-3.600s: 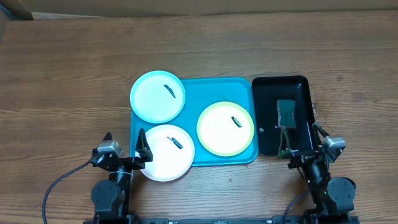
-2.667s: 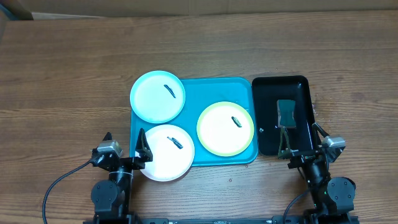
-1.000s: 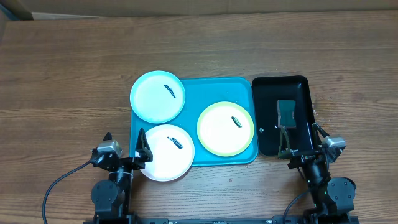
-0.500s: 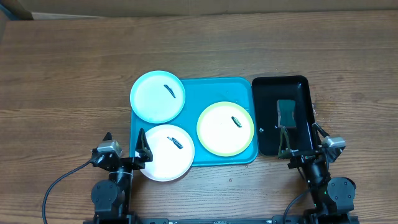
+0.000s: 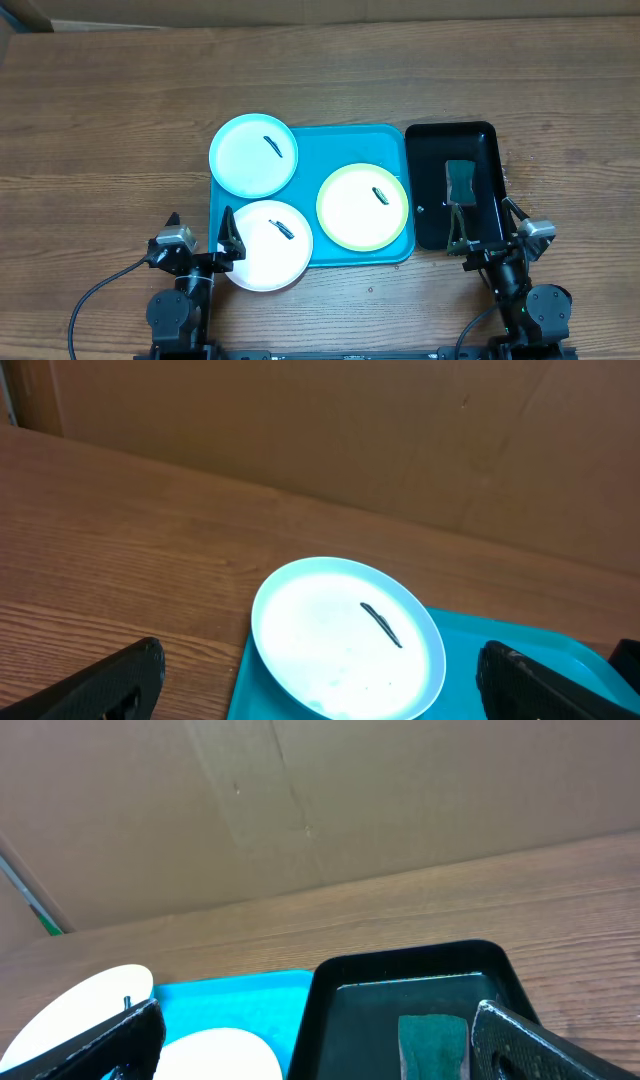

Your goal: Clean dirty plates on tray and stack at the side

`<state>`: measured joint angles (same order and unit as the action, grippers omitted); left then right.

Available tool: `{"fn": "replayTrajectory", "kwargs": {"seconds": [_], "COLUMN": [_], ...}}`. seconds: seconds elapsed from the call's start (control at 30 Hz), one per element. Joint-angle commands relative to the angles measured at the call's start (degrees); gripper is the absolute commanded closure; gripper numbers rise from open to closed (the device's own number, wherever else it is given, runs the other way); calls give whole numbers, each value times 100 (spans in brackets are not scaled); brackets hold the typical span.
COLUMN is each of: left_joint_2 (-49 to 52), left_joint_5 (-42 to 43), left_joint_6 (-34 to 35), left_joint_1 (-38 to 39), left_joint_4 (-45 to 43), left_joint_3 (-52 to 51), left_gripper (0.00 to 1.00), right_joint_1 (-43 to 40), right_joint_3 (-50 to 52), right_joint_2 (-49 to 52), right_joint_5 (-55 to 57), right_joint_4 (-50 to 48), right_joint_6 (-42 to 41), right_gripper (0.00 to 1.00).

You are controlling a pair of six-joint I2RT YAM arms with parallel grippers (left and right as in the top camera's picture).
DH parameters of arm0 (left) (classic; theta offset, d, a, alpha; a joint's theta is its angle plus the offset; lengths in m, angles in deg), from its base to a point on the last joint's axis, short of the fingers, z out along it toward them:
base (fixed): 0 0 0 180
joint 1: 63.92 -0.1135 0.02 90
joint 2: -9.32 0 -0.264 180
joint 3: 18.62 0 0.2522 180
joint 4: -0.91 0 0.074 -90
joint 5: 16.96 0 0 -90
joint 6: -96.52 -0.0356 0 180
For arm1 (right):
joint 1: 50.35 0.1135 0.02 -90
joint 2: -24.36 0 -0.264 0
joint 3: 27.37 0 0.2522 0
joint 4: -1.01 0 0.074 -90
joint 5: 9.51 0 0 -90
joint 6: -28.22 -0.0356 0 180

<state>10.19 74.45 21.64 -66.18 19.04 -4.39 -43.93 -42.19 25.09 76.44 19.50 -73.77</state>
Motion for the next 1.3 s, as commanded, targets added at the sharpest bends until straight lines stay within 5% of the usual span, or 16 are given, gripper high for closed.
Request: {"fn": "replayTrajectory", "kwargs": {"seconds": [0.0,0.37,0.53,0.9,1.1,1.27], "left_joint_2": [-24,-24,-24,949,3036,5165], "left_joint_5": [-35,-24,820,1235,1816,1816], "left_joint_6": [31,37,140,184,-387,-632], "left_joint_1": [4,4,4,4,4,4], "left_joint_4": [11,-400,-219,2197,3687,5786], "left_joint_3": [-15,-11,400,3023,4951,6800], "left_gripper": [0,0,0,0,0,0], "right_joint_1": [-11,-11,-11,-13,-11,-11], "right_joint_3": [59,42,-380,-2874,-5077,-7025], "right_joint_2": [-39,-39,-39,1080,3097,5003], "right_joint_5": [35,-452,-632,-136,-142,-133], "right_joint_4": [-26,-66,348,1851,3630,5534], "right_joint_6": [-2,-586,-584,-557,-560,-402], "right_gripper": [0,0,0,0,0,0]}}
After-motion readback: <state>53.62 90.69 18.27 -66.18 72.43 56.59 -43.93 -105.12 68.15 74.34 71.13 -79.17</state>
